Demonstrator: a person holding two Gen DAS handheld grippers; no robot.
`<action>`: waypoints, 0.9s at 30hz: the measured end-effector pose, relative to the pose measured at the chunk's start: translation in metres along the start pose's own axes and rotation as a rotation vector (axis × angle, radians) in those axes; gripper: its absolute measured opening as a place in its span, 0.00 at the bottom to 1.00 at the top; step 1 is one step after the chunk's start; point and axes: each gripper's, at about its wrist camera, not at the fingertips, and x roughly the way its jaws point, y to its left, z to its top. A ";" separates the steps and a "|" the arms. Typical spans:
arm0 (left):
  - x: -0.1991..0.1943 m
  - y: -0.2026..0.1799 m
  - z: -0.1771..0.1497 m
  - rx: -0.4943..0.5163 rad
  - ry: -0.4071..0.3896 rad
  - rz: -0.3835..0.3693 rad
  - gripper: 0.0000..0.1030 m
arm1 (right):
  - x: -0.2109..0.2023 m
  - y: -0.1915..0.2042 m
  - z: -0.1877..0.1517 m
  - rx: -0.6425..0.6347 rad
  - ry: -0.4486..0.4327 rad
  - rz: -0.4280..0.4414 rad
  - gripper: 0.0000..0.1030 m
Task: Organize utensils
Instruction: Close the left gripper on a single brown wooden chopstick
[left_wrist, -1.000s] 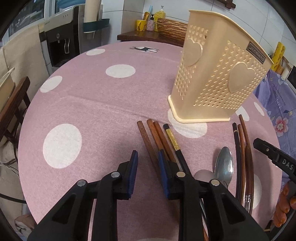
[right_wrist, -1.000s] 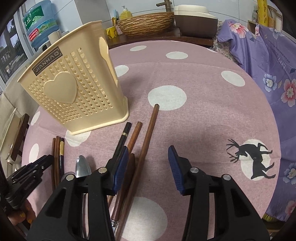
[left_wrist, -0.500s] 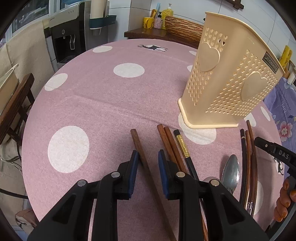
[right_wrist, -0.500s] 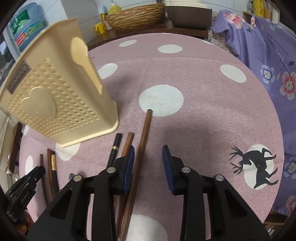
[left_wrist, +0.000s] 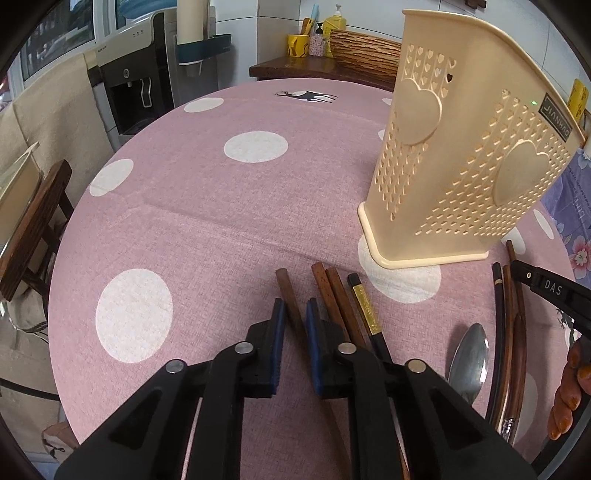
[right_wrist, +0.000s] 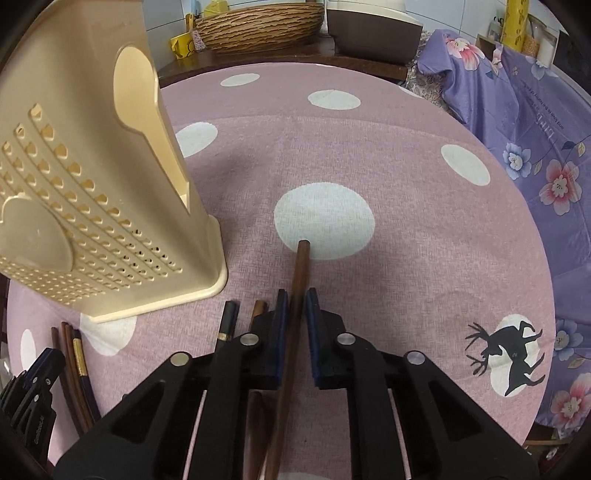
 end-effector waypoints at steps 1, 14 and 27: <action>0.000 0.000 0.001 -0.005 0.000 -0.003 0.10 | 0.000 0.000 0.000 0.006 -0.003 0.000 0.09; 0.000 0.005 0.004 -0.034 -0.025 -0.029 0.08 | -0.009 -0.016 0.005 0.027 -0.069 0.110 0.08; -0.097 0.026 0.028 -0.064 -0.284 -0.145 0.08 | -0.100 -0.041 0.004 -0.066 -0.286 0.233 0.07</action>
